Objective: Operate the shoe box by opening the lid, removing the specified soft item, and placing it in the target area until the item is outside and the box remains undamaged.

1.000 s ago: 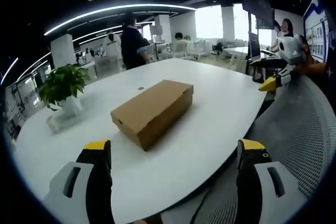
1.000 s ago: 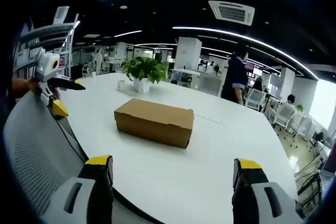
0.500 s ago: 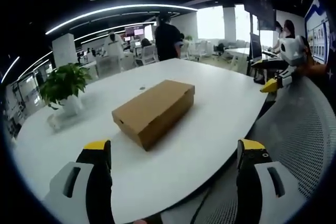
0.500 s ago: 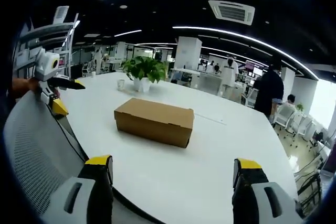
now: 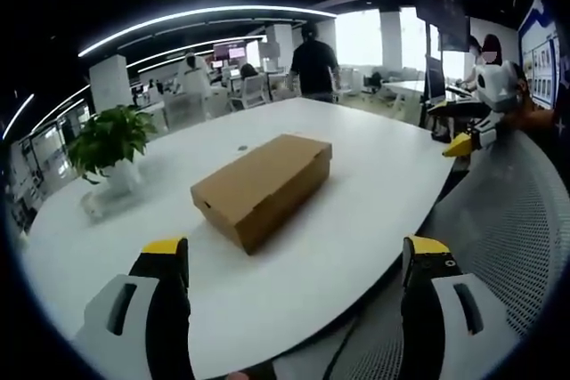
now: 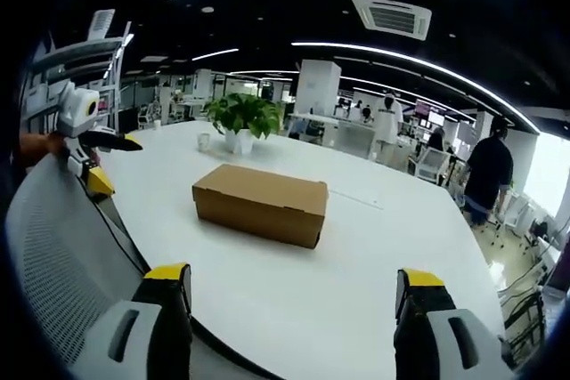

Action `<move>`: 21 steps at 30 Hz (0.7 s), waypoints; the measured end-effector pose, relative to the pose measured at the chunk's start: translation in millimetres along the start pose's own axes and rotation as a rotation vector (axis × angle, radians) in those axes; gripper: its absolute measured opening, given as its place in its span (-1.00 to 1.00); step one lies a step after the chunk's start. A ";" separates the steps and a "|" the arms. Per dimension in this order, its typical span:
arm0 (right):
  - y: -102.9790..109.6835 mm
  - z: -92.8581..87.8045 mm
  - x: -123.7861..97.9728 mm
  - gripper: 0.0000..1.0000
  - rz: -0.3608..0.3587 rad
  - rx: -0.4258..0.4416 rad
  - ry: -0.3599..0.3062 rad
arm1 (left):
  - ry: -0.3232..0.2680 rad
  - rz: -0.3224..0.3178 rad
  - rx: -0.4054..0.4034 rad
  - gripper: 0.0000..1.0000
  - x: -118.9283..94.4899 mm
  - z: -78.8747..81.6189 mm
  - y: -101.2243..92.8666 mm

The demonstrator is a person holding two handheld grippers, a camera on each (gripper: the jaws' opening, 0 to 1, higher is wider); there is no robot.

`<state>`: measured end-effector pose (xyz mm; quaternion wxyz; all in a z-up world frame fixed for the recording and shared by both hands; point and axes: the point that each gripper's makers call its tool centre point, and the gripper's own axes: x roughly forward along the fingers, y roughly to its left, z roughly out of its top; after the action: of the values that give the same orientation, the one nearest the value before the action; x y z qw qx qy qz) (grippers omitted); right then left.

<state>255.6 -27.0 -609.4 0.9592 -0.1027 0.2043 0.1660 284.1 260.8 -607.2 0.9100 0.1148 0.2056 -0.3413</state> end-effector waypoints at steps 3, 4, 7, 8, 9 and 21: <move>-0.9 -0.7 0.1 0.89 -0.004 0.001 0.004 | 0.000 0.002 -0.002 0.98 0.0 0.0 0.5; -0.9 -0.6 0.1 0.89 -0.005 0.001 0.003 | 0.000 0.003 -0.002 0.98 -0.1 0.0 0.6; -0.8 -1.1 0.1 0.89 -0.005 0.001 0.006 | 0.001 0.002 -0.004 0.98 0.0 -0.2 0.6; -0.9 -1.2 0.1 0.89 -0.005 0.000 0.007 | 0.001 0.002 -0.005 0.98 0.0 -0.4 0.6; -0.9 -1.2 0.2 0.89 -0.004 0.001 0.007 | 0.002 0.001 -0.006 0.98 0.1 -0.5 0.5; -5.2 -5.1 -0.1 0.92 -0.024 0.021 0.027 | 0.001 0.000 -0.012 0.98 0.3 1.1 -0.5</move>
<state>255.6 -33.2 -613.2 0.9593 -0.0971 0.2179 0.1510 284.2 259.9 -606.4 0.9104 0.1096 0.2083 -0.3402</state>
